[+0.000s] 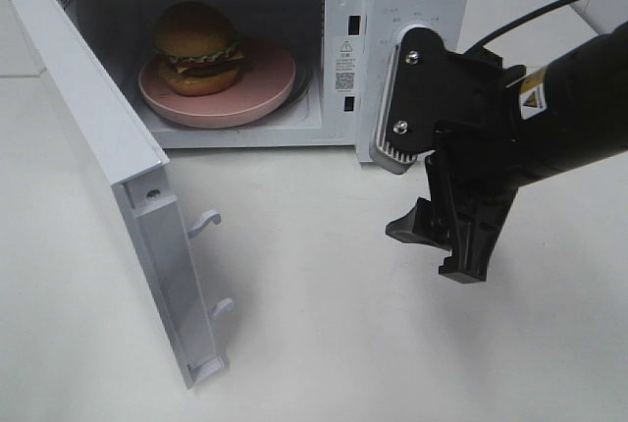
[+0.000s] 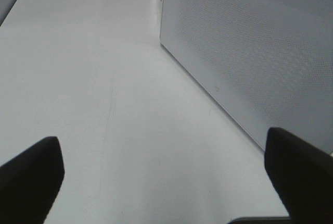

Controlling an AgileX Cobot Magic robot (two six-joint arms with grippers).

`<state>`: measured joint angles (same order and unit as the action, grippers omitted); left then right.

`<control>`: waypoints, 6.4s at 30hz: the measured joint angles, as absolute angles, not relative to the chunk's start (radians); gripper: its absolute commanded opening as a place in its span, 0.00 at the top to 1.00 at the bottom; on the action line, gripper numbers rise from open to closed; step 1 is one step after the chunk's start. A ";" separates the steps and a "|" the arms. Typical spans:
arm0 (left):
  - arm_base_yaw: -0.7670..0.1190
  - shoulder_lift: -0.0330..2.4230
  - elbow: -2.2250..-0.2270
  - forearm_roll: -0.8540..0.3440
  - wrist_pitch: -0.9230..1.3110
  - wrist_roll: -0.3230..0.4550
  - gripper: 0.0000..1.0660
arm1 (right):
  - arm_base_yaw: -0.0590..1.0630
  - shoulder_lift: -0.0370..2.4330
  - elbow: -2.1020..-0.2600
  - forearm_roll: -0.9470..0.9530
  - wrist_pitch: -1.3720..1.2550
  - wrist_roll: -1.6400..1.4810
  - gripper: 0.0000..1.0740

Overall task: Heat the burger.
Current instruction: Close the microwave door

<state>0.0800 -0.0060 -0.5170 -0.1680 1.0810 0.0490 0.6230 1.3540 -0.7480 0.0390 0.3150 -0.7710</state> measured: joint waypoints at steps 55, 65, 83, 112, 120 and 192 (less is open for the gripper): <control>0.080 -0.006 -0.517 -0.168 1.081 0.053 0.06 | 0.400 0.499 -0.521 -0.082 0.959 -0.025 0.29; 0.080 -0.006 -0.517 -0.168 1.081 0.053 0.06 | 0.203 0.248 -0.501 -0.020 0.987 -0.021 0.29; 0.080 -0.006 -0.517 -0.168 1.081 0.053 0.06 | 0.055 -0.004 -0.498 -0.013 1.002 -0.021 0.29; 0.080 -0.006 -0.517 -0.168 1.081 0.053 0.06 | 0.055 -0.004 -0.498 -0.013 1.003 -0.021 0.29; 0.080 -0.006 -0.517 -0.168 1.081 0.053 0.06 | 0.055 -0.004 -0.498 -0.013 1.003 -0.021 0.29; 0.080 0.882 -0.222 0.063 -0.406 0.028 1.00 | 0.055 -0.004 -0.498 -0.013 1.003 -0.021 0.29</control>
<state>0.0800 0.8820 -0.2220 0.0630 -0.4060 0.0280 0.0550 -0.0040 -0.4980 -0.0130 1.0030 -0.0210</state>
